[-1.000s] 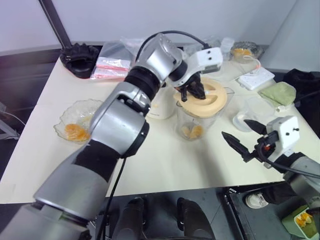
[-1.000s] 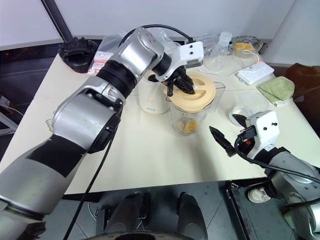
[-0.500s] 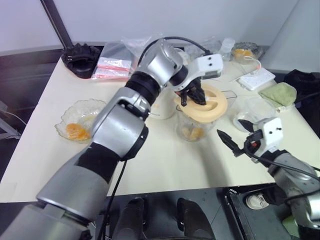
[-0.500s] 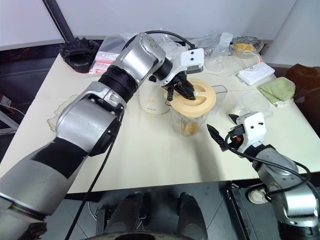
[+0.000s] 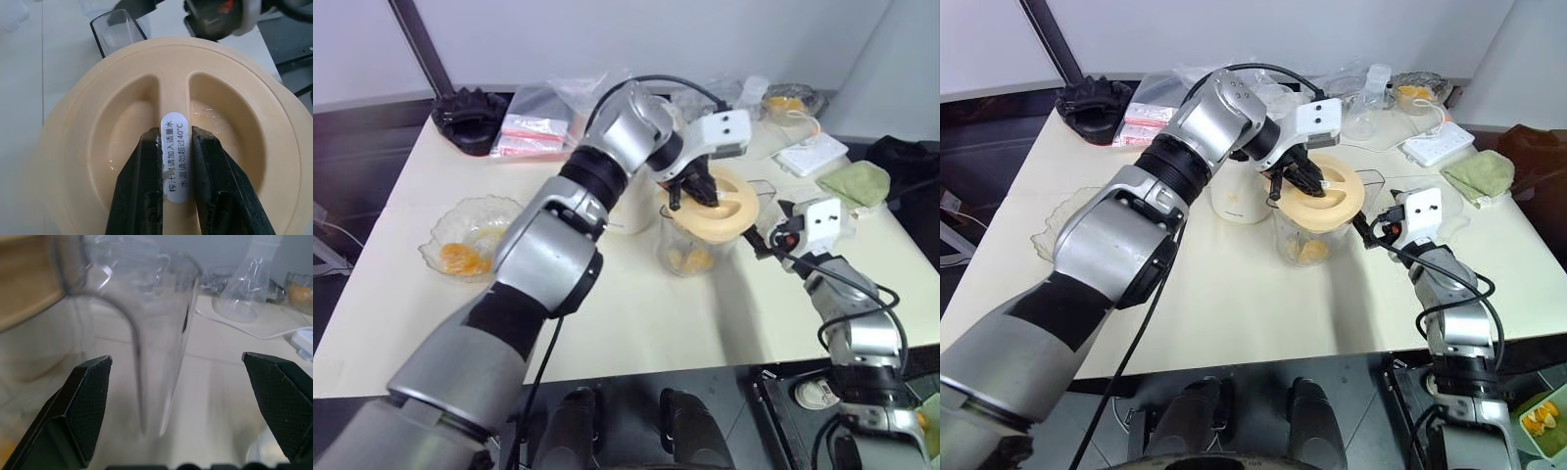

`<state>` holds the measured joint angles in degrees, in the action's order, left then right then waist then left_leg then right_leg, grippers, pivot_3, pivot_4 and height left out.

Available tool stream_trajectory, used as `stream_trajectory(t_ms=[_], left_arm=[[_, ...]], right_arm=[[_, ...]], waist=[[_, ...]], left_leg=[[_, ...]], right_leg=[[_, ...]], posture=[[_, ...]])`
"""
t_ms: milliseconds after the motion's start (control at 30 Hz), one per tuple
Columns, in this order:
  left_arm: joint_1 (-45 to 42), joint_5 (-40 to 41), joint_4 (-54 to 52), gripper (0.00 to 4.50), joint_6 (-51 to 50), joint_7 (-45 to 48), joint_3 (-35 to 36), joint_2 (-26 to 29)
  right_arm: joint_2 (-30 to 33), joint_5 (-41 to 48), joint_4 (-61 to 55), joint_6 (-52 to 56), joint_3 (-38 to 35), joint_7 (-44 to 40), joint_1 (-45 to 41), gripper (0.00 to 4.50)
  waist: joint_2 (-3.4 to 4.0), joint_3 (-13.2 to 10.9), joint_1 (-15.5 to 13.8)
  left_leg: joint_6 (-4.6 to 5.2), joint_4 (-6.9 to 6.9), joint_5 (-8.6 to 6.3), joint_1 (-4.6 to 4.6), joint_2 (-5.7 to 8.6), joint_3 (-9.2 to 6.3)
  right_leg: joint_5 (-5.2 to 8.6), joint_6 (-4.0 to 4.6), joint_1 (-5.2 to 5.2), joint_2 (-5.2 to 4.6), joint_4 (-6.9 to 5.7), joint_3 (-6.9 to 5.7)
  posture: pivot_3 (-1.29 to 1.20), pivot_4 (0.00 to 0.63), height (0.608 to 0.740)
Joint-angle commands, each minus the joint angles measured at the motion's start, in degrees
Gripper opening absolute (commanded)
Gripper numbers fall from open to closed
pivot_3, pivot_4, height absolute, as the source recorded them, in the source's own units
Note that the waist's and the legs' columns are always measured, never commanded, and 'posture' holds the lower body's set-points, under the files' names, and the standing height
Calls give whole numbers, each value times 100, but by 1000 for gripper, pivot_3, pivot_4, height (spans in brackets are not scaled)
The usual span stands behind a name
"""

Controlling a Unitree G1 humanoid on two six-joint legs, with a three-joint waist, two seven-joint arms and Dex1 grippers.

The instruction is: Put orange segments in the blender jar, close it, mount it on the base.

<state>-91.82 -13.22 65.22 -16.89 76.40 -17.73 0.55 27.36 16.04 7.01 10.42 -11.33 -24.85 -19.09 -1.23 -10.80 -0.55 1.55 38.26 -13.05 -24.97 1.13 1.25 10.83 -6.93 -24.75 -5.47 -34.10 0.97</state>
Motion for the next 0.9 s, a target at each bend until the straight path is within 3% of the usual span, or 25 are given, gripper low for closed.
stream_trajectory(t_ms=[33,100,267,300,500,667,900], left_arm=[[151,-66,17,261,74,-42,-142,-114],[169,-70,17,261,78,-40,-151,-122],[215,-72,-1,261,91,-19,-163,-141],[227,-73,-8,261,99,-9,-167,-142],[352,-88,-68,261,74,-59,-184,-154],[253,117,-132,261,-1536,-698,120,-408],[1130,84,-1661,261,-2871,-991,-245,-438]], right_arm=[[-123,83,91,-225,54,-228,-280,4241],[-139,74,115,-248,49,-275,-299,3680],[-151,29,85,-213,25,-301,-250,1179],[-154,33,72,-195,23,-298,-240,943],[-156,-9,-31,-109,47,-219,-156,957],[-130,-8,-182,-69,76,-207,-52,957],[-50,76,-191,-77,22,-330,-48,957]], waist=[[0,0,8],[0,0,15],[1,1,1],[1,1,-2],[1,1,-6],[2,2,-19],[22,17,-21]], left_leg=[[0,0,0,1,1,0],[0,0,0,6,1,0],[0,0,0,20,1,0],[0,0,0,26,0,-2],[0,-1,0,43,0,-5],[0,0,0,46,3,-8],[0,-2,0,53,4,-15]], right_leg=[[0,0,1,0,1,1],[0,-1,5,0,1,1],[0,0,19,-1,0,2],[0,0,23,-2,2,2],[1,0,37,-4,1,4],[2,-2,45,-5,3,4],[5,-5,57,-6,4,4]], posture=[[0,150,740],[0,150,740],[0,150,740],[0,150,740],[0,150,740],[0,150,740],[0,150,740]])
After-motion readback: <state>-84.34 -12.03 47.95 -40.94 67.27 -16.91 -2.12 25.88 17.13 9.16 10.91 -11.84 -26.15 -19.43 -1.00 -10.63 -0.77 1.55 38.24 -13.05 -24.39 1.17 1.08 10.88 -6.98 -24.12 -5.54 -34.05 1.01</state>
